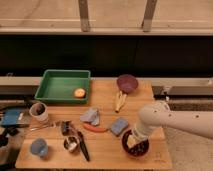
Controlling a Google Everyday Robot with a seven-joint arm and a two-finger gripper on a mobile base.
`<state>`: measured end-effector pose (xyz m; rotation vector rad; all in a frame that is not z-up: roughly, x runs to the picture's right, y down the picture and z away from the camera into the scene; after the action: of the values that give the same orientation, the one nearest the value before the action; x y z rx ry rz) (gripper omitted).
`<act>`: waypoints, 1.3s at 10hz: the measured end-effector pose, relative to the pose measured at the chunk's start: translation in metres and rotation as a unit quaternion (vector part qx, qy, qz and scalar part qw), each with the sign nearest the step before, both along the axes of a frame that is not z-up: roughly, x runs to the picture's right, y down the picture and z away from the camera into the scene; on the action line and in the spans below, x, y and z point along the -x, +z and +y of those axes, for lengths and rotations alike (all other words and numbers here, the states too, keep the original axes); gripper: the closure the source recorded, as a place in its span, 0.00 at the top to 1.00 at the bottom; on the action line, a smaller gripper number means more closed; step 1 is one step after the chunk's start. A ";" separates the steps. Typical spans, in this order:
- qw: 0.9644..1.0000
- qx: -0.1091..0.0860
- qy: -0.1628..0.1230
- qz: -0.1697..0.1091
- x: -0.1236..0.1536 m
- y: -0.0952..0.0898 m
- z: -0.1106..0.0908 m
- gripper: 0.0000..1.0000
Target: Place grapes in purple bowl
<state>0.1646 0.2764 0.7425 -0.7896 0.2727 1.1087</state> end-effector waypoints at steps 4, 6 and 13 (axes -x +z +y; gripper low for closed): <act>0.998 -0.053 -0.003 0.016 -0.010 -0.030 -0.039 0.00; 0.996 -0.085 -0.004 0.026 -0.016 -0.043 -0.065 0.00; 0.979 -0.193 0.062 0.036 -0.066 -0.040 -0.181 0.00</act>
<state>0.2309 0.0951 0.7026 -0.4254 0.0626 1.2618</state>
